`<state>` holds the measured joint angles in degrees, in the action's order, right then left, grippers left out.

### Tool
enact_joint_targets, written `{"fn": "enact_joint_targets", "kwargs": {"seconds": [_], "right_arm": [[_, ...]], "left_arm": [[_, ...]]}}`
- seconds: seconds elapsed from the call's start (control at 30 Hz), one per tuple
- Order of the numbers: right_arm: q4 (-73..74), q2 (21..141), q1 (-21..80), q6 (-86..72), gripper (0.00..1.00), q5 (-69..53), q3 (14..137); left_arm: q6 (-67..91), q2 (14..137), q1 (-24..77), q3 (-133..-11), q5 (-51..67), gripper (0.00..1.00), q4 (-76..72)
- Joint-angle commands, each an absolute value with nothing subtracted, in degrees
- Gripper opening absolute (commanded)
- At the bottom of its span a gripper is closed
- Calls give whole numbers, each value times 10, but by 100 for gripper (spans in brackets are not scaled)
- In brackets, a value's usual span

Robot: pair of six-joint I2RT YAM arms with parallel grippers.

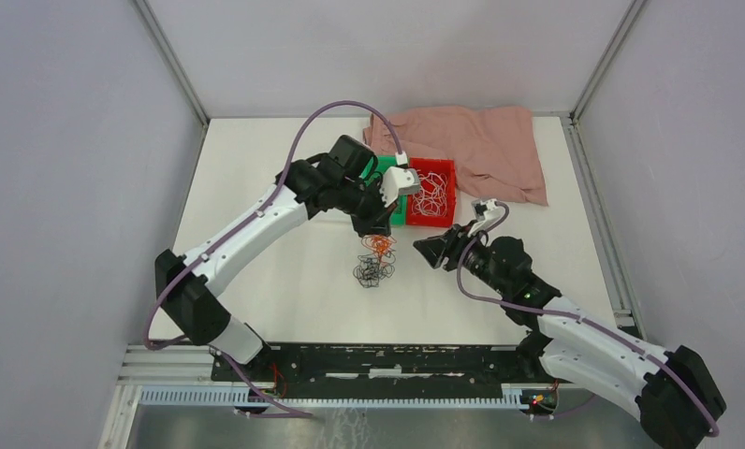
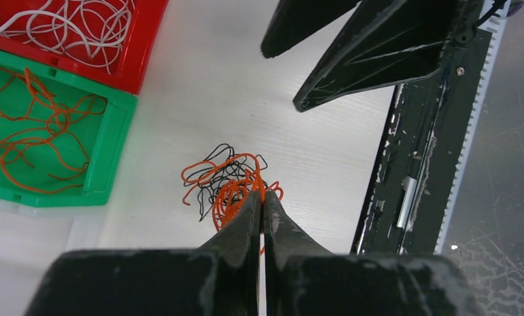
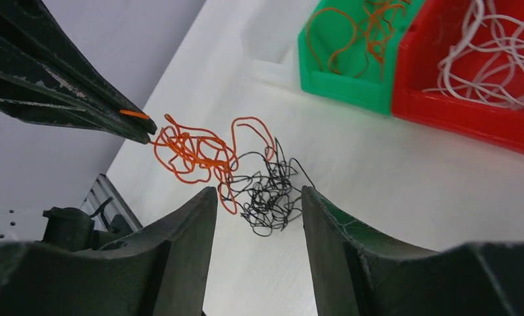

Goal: Untangle the cables
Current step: Untie the cable.

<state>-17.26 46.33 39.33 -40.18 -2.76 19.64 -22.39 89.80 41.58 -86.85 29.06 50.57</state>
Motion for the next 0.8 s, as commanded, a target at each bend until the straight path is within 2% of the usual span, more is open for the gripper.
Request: {"fn": "enact_joint_targets", "kwargs": {"seconds": [0.0, 0.33, 0.57, 0.7, 0.77], "right_arm": [[-366, 528, 402, -406, 57, -96, 216], [-476, 619, 430, -420, 57, -139, 266], [-491, 669, 441, -420, 56, -157, 289], [-505, 693, 442, -428, 53, -144, 298], [-510, 705, 442, -434, 48, -125, 302]], "left_arm": [[-247, 854, 414, -890, 323, 3, 534], [-270, 816, 411, -922, 374, 3, 572], [-273, 810, 409, -938, 393, 3, 576], [-276, 807, 409, -950, 417, 3, 579], [-283, 806, 409, -958, 430, 3, 586]]}}
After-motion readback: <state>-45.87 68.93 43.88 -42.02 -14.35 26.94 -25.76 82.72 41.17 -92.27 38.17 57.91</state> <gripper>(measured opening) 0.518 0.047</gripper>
